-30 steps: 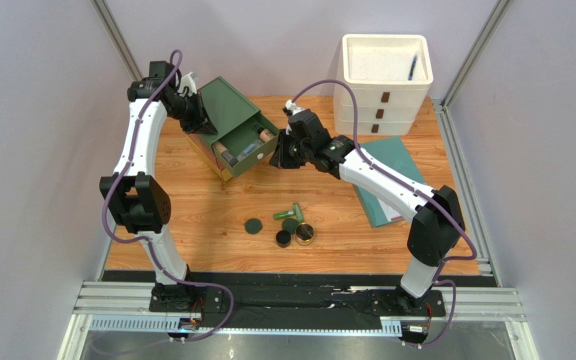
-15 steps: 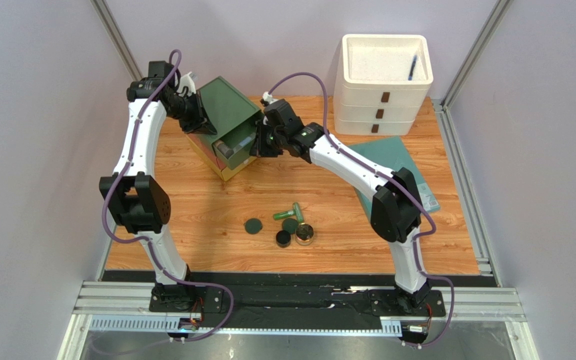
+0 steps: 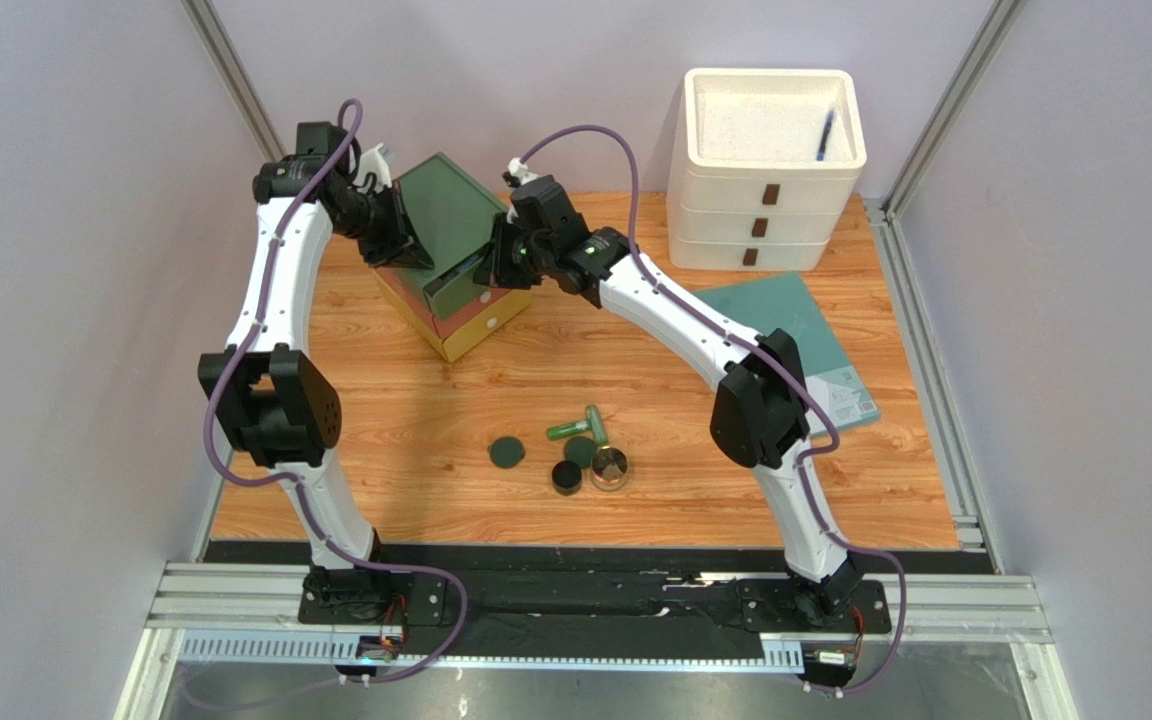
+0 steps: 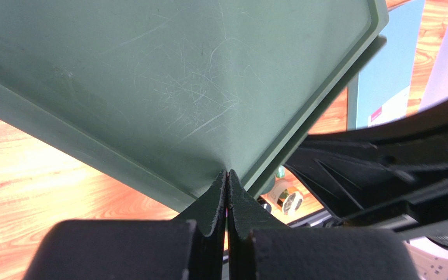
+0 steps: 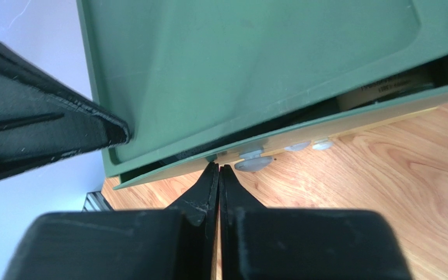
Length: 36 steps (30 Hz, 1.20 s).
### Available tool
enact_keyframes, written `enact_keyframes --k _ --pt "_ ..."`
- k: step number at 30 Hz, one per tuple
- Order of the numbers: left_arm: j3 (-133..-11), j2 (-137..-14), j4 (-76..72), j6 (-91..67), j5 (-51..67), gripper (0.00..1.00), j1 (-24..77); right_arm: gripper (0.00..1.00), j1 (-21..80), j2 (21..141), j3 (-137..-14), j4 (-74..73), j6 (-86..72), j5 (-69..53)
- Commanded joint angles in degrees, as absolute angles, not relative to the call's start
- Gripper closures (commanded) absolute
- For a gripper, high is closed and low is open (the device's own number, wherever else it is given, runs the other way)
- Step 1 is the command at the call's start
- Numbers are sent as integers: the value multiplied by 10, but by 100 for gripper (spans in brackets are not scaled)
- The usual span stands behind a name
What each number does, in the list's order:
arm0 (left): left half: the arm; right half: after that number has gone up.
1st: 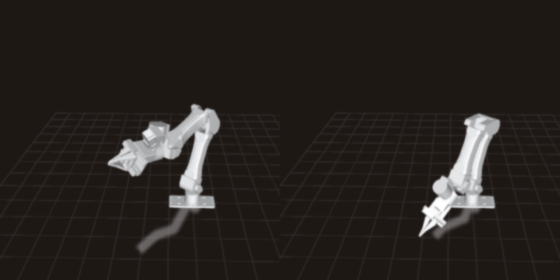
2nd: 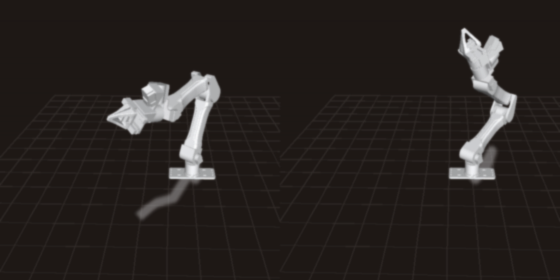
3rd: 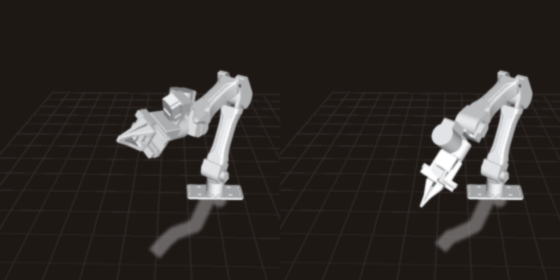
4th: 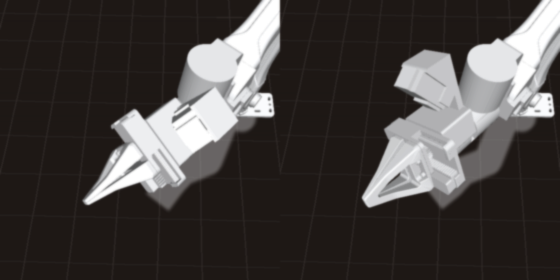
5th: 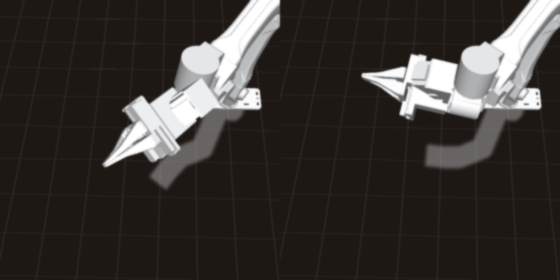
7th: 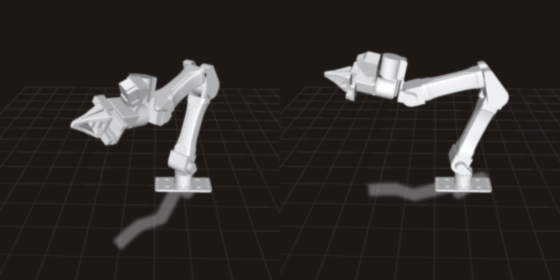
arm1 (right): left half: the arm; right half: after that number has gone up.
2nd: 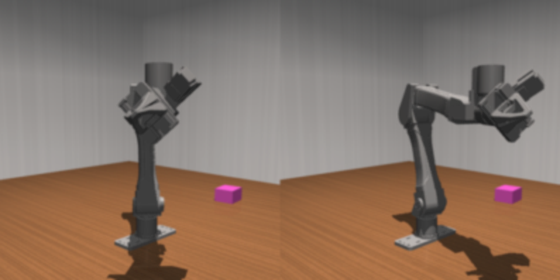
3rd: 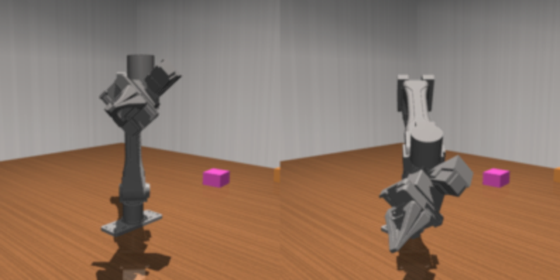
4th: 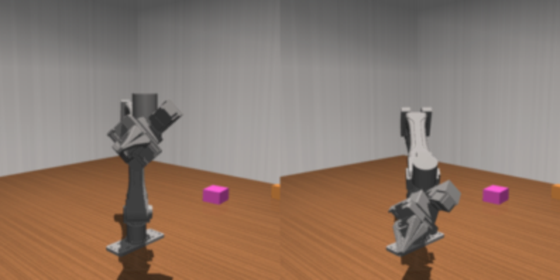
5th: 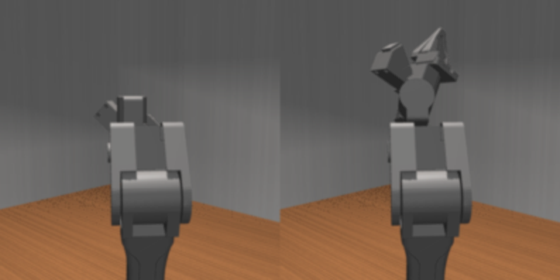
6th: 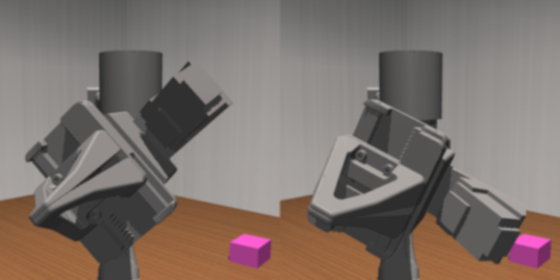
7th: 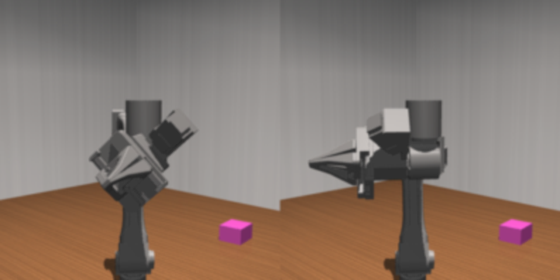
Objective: Organize the makeup
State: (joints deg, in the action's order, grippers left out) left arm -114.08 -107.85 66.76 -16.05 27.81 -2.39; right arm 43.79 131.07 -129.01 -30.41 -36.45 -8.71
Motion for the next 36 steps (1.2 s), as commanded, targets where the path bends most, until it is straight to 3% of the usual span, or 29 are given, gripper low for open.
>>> enact_keyframes --k 1,3,12,14,15,18,25,28,36 --pt "-1129 -1103 717 -121 212 100 -33 89 438 1325 -1318 -276 -387 -93" --pt "-1129 -1102 716 -120 209 100 -33 76 438 1312 -1299 -252 -399 -95" --pt "-1130 -1104 717 -120 210 100 -33 67 435 1210 -1130 -200 -404 -103" --pt "-1129 -1103 717 -119 207 100 -33 58 433 1195 -1078 -172 -417 -116" --pt "-1128 -1102 717 -119 207 100 -33 48 432 1186 -1060 -162 -426 -131" --pt "-1129 -1102 716 -117 203 100 -33 39 423 1176 -1010 -117 -460 -161" --pt "-1127 -1100 720 -111 195 100 -33 39 386 1200 -912 59 -610 -255" --pt "-1124 -1100 722 -109 193 100 -33 40 365 1217 -841 255 -720 -280" --pt "-1120 -1099 724 -106 192 100 -33 42 357 1264 -849 344 -795 -313"
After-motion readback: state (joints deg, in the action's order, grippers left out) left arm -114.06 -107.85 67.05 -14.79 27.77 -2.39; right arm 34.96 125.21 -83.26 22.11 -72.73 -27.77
